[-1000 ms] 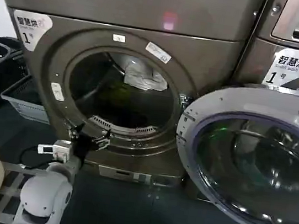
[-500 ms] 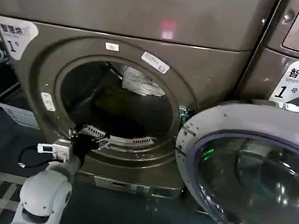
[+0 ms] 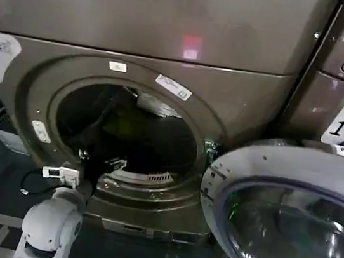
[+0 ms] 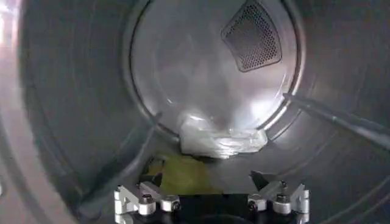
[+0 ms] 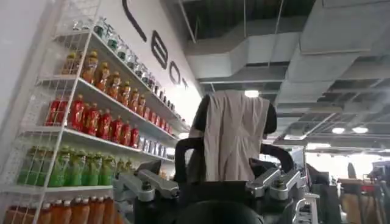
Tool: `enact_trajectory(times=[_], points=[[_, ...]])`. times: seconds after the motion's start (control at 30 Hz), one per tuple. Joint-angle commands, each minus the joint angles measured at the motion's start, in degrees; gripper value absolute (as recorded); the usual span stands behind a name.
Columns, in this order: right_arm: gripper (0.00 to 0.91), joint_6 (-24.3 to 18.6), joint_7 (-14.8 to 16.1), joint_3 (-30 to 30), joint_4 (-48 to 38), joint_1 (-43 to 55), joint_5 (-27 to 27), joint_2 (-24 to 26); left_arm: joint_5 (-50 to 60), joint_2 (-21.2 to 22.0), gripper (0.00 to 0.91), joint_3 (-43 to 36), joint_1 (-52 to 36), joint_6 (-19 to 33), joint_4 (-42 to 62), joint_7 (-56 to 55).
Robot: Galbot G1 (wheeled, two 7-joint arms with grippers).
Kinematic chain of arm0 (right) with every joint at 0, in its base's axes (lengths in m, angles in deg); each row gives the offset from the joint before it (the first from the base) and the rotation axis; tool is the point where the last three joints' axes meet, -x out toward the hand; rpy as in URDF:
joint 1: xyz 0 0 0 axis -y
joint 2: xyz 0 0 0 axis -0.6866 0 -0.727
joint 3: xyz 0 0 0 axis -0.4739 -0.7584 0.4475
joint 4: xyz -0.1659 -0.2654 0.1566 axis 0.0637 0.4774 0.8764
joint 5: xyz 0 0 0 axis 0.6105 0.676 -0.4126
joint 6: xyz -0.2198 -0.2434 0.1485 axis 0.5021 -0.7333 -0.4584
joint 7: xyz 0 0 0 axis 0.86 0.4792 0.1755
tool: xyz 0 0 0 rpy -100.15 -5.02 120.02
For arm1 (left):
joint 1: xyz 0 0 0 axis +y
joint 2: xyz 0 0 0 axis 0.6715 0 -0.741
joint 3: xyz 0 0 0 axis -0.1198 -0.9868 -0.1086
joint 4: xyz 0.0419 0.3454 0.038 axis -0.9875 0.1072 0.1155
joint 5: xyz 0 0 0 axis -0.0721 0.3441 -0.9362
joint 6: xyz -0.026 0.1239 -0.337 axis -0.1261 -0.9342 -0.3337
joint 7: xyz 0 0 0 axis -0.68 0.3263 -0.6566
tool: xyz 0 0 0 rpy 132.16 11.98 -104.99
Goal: Grasp the clothes from the dryer.
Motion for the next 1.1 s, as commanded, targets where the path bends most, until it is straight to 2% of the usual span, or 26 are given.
enact_trajectory(times=[0.03, 0.47, 0.77, 0.83, 0.9, 0.93, 1.0, 1.1], points=[[0.907, -0.3, -0.1, -0.1, -0.1, 0.0, 0.0, -0.1, -0.1, 0.0, 0.907, -0.1, 0.0, -2.8, 0.2, 0.0], [0.907, -1.9, 0.3, -0.3, 0.3, -0.1, 0.1, -1.1, 4.3, 0.0, 0.907, -0.6, -5.4, -2.8, 7.0, 1.9], [0.907, -2.1, 0.5, -0.9, 1.3, 0.1, 0.1, -2.3, 16.3, -0.3, 0.907, -3.0, -20.6, -2.6, 21.2, 12.2], [0.907, -2.1, 0.5, -1.0, 1.5, 0.0, 0.0, -2.6, 21.2, 0.2, 0.907, -3.1, -23.2, -1.0, 24.2, 14.7], [0.907, -2.2, 0.5, -1.1, 1.4, -0.1, 0.0, -2.7, 27.3, -0.2, 0.907, -3.7, -25.8, 1.9, 26.2, 22.6], [0.907, -2.2, 0.5, -1.1, 1.3, -0.2, 0.0, -2.7, 33.9, -0.9, 0.907, -4.3, -26.7, 3.2, 27.2, 27.1], [0.907, -2.2, 0.5, -1.1, 1.5, -0.2, 0.0, -2.7, 45.3, -2.0, 0.907, -4.8, -27.9, 9.3, 27.7, 40.2], [0.907, -2.2, 0.6, -1.2, 1.7, -0.3, 0.0, -2.8, 54.7, -3.0, 0.907, -5.1, -29.3, 16.8, 27.8, 51.3]])
